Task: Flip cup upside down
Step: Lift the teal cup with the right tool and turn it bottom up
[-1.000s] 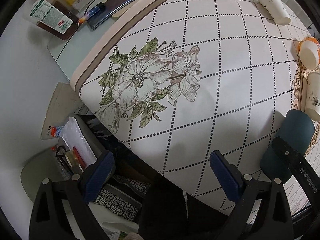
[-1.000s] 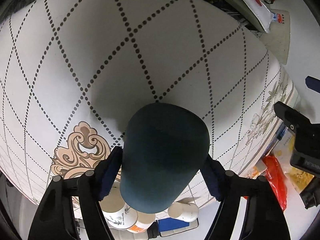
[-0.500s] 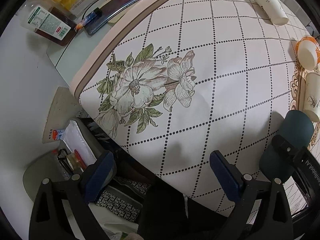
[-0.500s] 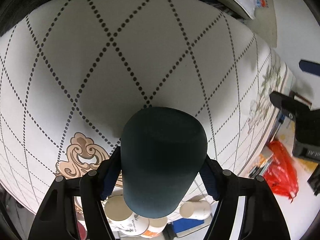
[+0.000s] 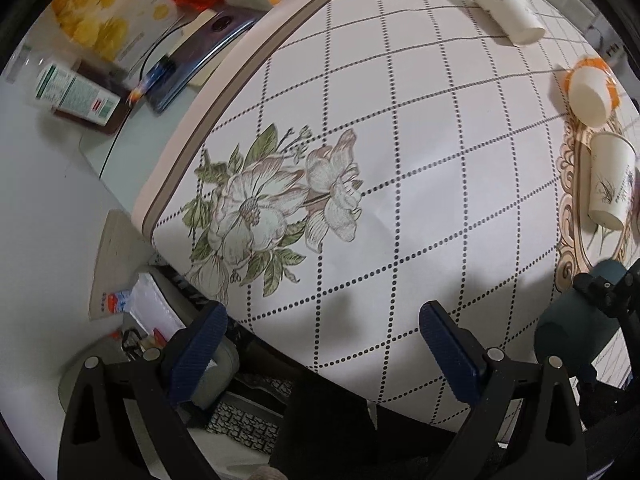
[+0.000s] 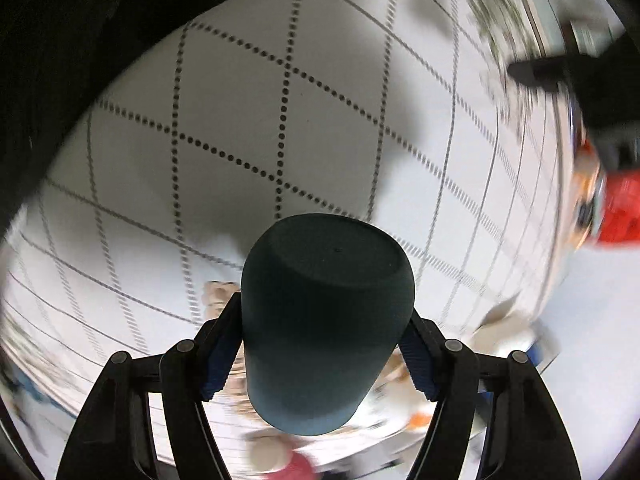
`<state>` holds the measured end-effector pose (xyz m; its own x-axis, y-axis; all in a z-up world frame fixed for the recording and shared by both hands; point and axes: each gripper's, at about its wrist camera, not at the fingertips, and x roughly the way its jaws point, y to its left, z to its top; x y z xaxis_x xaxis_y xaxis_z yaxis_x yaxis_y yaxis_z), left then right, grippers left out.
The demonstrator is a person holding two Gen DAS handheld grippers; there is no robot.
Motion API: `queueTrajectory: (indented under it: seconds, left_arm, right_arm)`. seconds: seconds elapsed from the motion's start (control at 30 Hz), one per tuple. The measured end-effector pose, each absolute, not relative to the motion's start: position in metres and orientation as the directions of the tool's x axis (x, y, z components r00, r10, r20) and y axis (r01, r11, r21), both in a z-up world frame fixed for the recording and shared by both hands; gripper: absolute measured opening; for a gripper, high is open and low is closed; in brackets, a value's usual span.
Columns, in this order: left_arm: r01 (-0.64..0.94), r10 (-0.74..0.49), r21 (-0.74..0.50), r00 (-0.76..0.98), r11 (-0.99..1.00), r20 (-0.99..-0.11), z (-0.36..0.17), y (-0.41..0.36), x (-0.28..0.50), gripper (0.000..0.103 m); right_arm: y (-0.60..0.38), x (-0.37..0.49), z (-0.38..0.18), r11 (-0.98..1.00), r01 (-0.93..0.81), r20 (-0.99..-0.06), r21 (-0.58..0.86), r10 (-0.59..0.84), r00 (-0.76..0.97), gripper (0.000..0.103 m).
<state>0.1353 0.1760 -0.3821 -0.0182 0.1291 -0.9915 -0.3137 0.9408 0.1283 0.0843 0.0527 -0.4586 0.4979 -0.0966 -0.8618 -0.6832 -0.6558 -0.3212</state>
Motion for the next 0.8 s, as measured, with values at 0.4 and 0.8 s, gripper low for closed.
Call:
queueTrajectory:
  seconds: [0.4,0.8]
  left_arm:
    - [-0.197,0.111,0.100,0.046,0.975,-0.993,-0.365,0.150,0.151,0.099]
    - [-0.140,0.112,0.105,0.043,0.985,-0.993,-0.365,0.137,0.145,0.099]
  right_arm:
    - [0.041,0.132,-0.458,-0.013,-0.979,-0.899,-0.201,-0.394,0.190,0.073]
    - [-0.009,0.189,-0.478,0.585,-0.809,-0.891,-0.061,-0.398,-0.221,0.074]
